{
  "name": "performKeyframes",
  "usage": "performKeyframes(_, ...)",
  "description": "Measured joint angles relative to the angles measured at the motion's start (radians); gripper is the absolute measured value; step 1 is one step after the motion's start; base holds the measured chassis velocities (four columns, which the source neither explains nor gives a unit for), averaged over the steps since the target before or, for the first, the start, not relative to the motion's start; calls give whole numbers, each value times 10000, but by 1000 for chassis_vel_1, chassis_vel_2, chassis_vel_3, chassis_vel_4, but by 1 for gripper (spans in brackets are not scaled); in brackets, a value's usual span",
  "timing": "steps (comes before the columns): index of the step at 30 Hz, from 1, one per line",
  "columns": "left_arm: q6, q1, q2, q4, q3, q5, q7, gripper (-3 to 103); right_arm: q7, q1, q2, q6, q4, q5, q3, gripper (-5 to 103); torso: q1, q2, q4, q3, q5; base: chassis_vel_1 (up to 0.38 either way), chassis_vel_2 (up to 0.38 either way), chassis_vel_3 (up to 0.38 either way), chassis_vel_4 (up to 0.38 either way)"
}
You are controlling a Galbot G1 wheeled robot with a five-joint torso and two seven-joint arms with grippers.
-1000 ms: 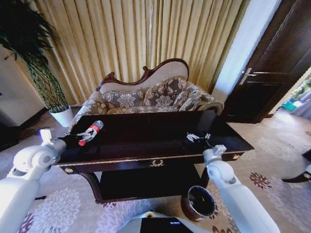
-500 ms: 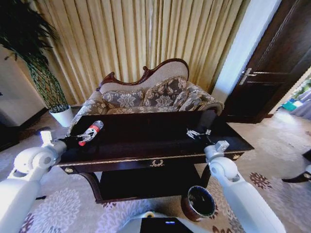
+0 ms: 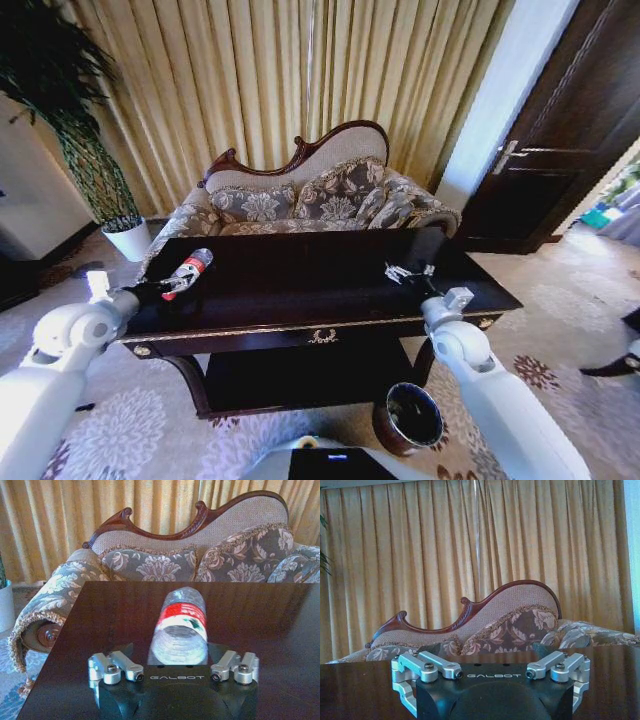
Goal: Move to the front of the table and place the trash on the table into the trash bin.
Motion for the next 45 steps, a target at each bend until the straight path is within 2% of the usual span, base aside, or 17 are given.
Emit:
performKeyframes(1,0,0,0,0,0,0,0,84,0,0,0,0,0,0,0,100,0,0,0,0,0,0,0,0,0)
performKeyframes(4,-1,19,-35,-18,-16,-39,-9,68,1,-2,7,8,24,7,5,100,0,0,0,0,1,0,0,0,0)
performKeyframes(9,-6,29,-88,-41,-17,-48,-12,57,2,-25,4,12,35,9,48,100,0,0,0,0,1,0,0,0,0)
performKeyframes(11,-8,27,-113,-46,-8,-52,-6,46,3,-38,-8,16,37,16,108,100,0,0,1,0,1,0,0,0,0)
performKeyframes(19,-8,19,-164,-106,-1,-54,-45,30,3,-95,-28,27,87,40,167,100,0,-1,0,0,0,0,0,0,0)
performKeyframes(22,-231,64,-226,-288,-54,245,-148,27,5,-99,-29,30,154,94,159,100,0,0,-1,0,-2,0,0,0,0)
performKeyframes(23,-389,82,-227,-320,-59,390,-139,27,10,-94,-34,31,175,116,152,100,0,0,0,0,1,0,0,0,0)
performKeyframes(25,-1386,172,-240,-404,-60,1154,174,27,101,-84,-114,31,368,341,98,100,0,0,0,0,-1,0,0,0,0)
performKeyframes(26,-1386,172,-240,-404,-60,1154,174,27,101,-84,-114,31,368,341,98,100,0,0,0,0,-1,0,0,0,0)
performKeyframes(28,-2317,277,-230,-558,-99,1543,540,27,357,-105,-262,-90,774,968,10,100,0,-1,0,0,0,0,0,0,0)
performKeyframes(29,-2317,277,-230,-558,-99,1543,540,27,357,-105,-262,-90,774,968,10,100,0,-1,0,0,0,0,0,0,0)
performKeyframes(32,-3349,404,-35,-1006,-232,2102,1018,27,661,-108,-714,-431,1440,2071,-135,100,0,0,0,0,0,0,0,0,0)
performKeyframes(33,-3349,404,-35,-1006,-232,2102,1018,27,661,-108,-714,-431,1440,2071,-135,100,0,0,0,0,0,0,0,0,0)
performKeyframes(36,-4328,463,421,-1674,-245,2562,1129,27,886,170,-1448,-691,2126,3201,-282,100,0,0,0,0,2,0,0,0,0)
performKeyframes(37,-4328,463,421,-1674,-245,2562,1129,27,886,170,-1448,-691,2126,3201,-282,100,0,0,0,0,2,0,0,0,0)
performKeyframes(39,-5046,470,950,-2262,-338,2722,1164,27,997,416,-2212,-740,2921,4188,-369,100,1,0,-1,0,2,0,0,0,0)
performKeyframes(45,-5567,272,1738,-2782,-466,2743,1354,27,846,949,-3179,-744,3814,5534,-447,100,0,0,0,-1,0,0,0,0,0)
